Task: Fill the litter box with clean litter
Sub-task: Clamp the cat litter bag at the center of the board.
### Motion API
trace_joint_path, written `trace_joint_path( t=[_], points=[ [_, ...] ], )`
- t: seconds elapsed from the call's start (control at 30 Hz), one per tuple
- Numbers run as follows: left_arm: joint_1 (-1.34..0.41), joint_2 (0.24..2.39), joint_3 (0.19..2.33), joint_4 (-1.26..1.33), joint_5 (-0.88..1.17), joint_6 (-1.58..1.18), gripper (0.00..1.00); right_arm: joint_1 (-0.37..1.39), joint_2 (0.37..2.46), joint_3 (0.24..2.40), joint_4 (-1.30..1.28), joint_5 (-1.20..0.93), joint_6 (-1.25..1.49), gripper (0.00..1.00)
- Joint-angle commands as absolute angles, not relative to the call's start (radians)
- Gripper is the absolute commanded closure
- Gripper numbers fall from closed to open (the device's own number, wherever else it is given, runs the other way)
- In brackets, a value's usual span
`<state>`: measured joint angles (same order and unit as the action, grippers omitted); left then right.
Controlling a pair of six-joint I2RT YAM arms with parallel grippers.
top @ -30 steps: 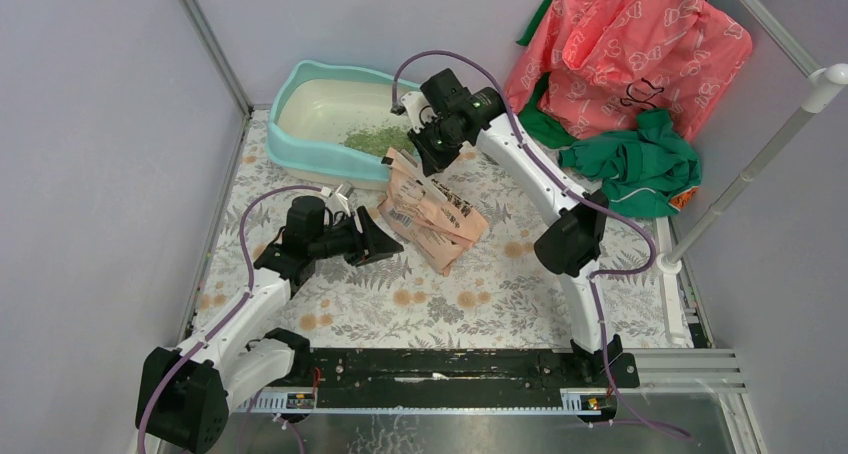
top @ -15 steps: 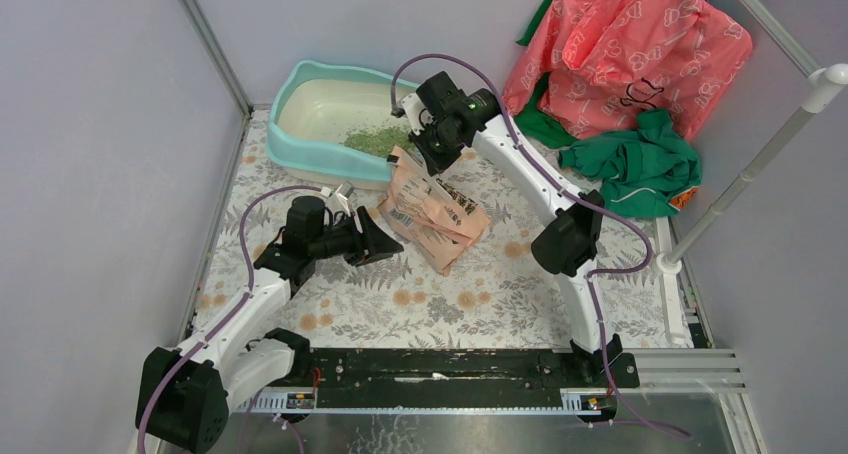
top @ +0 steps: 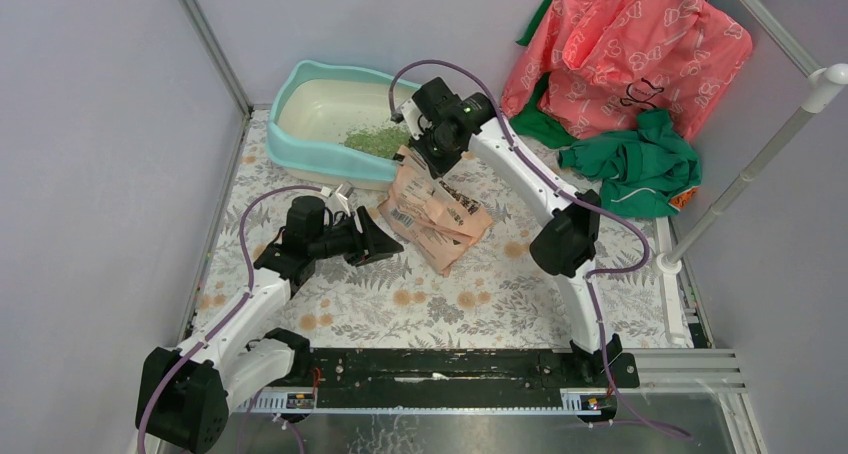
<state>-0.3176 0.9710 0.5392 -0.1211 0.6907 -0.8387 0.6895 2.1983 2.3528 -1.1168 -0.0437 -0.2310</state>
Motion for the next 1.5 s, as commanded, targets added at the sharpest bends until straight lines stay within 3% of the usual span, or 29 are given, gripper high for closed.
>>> trace_joint_path(
  t=[0.0, 0.13, 0.17, 0.23, 0.3, 0.63, 0.73, 0.8, 0.83, 0.87, 0.9, 1.13, 1.47],
  points=[
    [-0.310, 0.965, 0.550, -0.075, 0.697, -0.841, 0.43, 0.720, 2.197, 2.330, -1.212, -0.034, -0.227, 1.00],
    [-0.310, 0.963, 0.554, -0.080, 0.696, -0.838, 0.43, 0.723, 2.203, 2.319, -1.211, -0.007, -0.225, 0.97],
    [-0.311, 0.963, 0.554, -0.081, 0.695, -0.837, 0.43, 0.723, 2.204, 2.319, -1.209, -0.005, -0.222, 0.90],
    [-0.310, 0.961, 0.556, -0.082, 0.693, -0.838, 0.43, 0.723, 2.208, 2.323, -1.200, 0.071, -0.213, 0.66],
    [-0.310, 0.962, 0.558, -0.084, 0.694, -0.838, 0.43, 0.723, 2.209, 2.327, -1.192, 0.113, -0.210, 0.55],
    [-0.310, 0.960, 0.583, -0.109, 0.678, -0.822, 0.43, 0.721, 2.131, 2.332, -1.084, 0.239, -0.175, 0.48],
    [-0.307, 0.961, 0.603, -0.129, 0.665, -0.810, 0.42, 0.721, 2.033, 2.255, -0.983, 0.256, -0.146, 0.38],
    [-0.305, 0.966, 0.622, -0.144, 0.654, -0.802, 0.36, 0.720, 1.947, 2.168, -0.898, 0.275, -0.126, 0.23],
    [-0.304, 0.967, 0.633, -0.154, 0.645, -0.796, 0.26, 0.717, 1.900, 2.117, -0.854, 0.275, -0.115, 0.05],
    [-0.304, 0.968, 0.645, -0.165, 0.632, -0.792, 0.08, 0.713, 1.856, 2.067, -0.813, 0.280, -0.103, 0.01],
    [-0.304, 0.968, 0.658, -0.178, 0.619, -0.785, 0.02, 0.708, 1.808, 2.012, -0.770, 0.294, -0.086, 0.00],
    [-0.303, 0.933, 0.722, -0.306, 0.360, -0.709, 0.01, 0.651, 1.442, 1.558, -0.498, 0.389, 0.028, 0.00],
    [-0.304, 0.810, 0.498, -0.156, 0.016, -0.717, 0.01, 0.523, 1.026, 0.943, -0.306, 0.477, 0.205, 0.00]
  ],
)
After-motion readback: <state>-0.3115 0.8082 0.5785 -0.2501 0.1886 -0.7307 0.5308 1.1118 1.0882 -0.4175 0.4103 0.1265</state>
